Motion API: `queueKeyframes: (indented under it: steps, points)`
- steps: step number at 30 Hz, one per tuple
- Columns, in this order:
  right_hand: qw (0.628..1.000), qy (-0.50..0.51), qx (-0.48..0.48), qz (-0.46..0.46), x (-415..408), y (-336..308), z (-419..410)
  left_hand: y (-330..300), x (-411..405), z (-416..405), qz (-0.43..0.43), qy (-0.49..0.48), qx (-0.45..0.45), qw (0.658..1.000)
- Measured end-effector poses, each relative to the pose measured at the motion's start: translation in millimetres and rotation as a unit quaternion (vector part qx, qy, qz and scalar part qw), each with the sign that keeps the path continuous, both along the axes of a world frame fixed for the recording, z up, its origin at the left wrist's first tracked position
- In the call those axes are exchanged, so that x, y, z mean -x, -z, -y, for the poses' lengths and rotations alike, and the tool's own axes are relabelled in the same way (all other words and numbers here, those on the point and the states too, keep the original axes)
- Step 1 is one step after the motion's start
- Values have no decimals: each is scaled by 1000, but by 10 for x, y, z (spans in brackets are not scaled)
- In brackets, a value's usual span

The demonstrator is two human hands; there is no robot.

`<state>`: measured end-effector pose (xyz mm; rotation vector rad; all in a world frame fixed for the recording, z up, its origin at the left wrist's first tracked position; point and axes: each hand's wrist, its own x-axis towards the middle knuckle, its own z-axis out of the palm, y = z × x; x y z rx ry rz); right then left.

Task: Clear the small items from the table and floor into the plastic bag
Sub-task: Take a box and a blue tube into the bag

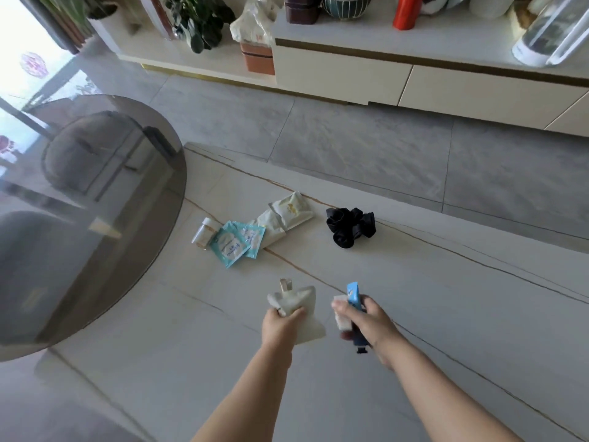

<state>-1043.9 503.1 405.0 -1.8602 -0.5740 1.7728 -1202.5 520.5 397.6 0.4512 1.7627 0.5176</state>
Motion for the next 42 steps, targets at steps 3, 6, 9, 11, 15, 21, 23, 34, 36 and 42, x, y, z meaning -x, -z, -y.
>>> queueKeyframes:
  steps: [3,6,9,11,15,21,23,34,36,42]
  points:
    - [996,-51,-30,-68,172,-567,-12,-527,175,106,29,-46,-13,998]
    - [990,-94,-49,-96,390,-1170,-14,-1110,397,254,35,-104,-40,993]
    - [984,-121,-50,-122,622,-1741,76,-1675,618,490,39,-167,-62,983]
    - [981,-133,-45,-137,774,-2033,145,-1973,766,663,53,-203,-75,975]
    - [968,-172,-38,-180,1153,-2531,380,-2514,1140,1120,63,-281,-82,954]
    - [933,-272,-37,-233,1837,-3117,842,-3096,1776,1903,73,-368,-131,918]
    - [916,-322,-47,-234,2082,-3256,1007,-3227,1990,2197,67,-387,-151,907]
    - [861,-479,-43,-167,3661,-3535,2222,-3533,3038,3993,46,-537,-218,814]
    - [853,-496,-41,-155,3953,-3523,2516,-3584,3200,4359,36,-562,-215,798]
    - [802,-583,-50,-121,4707,-3415,3461,-3484,3659,5512,17,-622,-193,759]
